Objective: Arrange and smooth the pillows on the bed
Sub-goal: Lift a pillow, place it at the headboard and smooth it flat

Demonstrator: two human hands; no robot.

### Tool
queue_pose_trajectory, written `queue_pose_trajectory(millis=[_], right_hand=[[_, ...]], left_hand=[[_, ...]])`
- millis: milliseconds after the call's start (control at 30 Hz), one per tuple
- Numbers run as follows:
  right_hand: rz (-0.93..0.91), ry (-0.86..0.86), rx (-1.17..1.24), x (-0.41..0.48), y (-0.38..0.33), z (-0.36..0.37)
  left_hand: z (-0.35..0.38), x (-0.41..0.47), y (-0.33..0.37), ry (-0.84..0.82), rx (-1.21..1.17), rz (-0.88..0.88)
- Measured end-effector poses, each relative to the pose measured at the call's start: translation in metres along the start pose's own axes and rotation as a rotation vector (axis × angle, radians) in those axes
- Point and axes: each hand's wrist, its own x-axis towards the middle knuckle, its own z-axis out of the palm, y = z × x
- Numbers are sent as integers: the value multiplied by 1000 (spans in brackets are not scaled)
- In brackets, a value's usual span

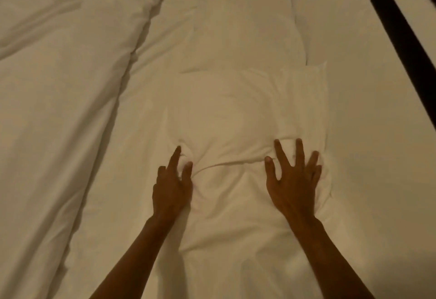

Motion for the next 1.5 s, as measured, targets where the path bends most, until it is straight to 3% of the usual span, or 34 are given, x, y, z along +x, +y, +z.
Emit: queue_pose_trajectory(millis=[167,500,567,667,733,767,833,900,967,1033,1100,1233,1267,1333,1400,1500], right_hand=[[28,-67,49,2,-16,-11],[118,-110,204,-18,-39,-9],[129,-143,217,-20,-41,-9],[116,-171,169,-19,-45,-12],[87,-53,191,-5,-49,-18],[49,29,214,7,-53,-21],[-81,133,238,43,-63,-23],[-215,137,214,86,-76,-16],[-315,105,109,121,-81,1],[-374,80,-19,140,-66,21],[-364,97,-62,148,-36,31],[-210,112,-86,150,1,26],[-184,125,-89,153,-4,23],[-157,160,-17,160,-31,16],[-281,182,43,163,-61,16],[-502,135,-29,167,-62,32]], left_hand=[[-17,9,17,180,-45,113],[-60,6,44,271,32,266],[-66,17,44,224,92,255],[-72,35,26,-33,241,104],[-72,41,26,-13,401,1],[-68,44,37,109,403,44],[-56,52,73,303,230,326],[-32,69,113,281,132,575],[-1,90,132,131,203,632],[27,106,122,-10,344,610],[32,114,98,-20,410,589],[-8,134,58,11,411,182],[-18,138,58,48,449,157],[-23,141,79,183,412,348],[-11,140,114,221,286,585],[16,133,122,4,378,708]])
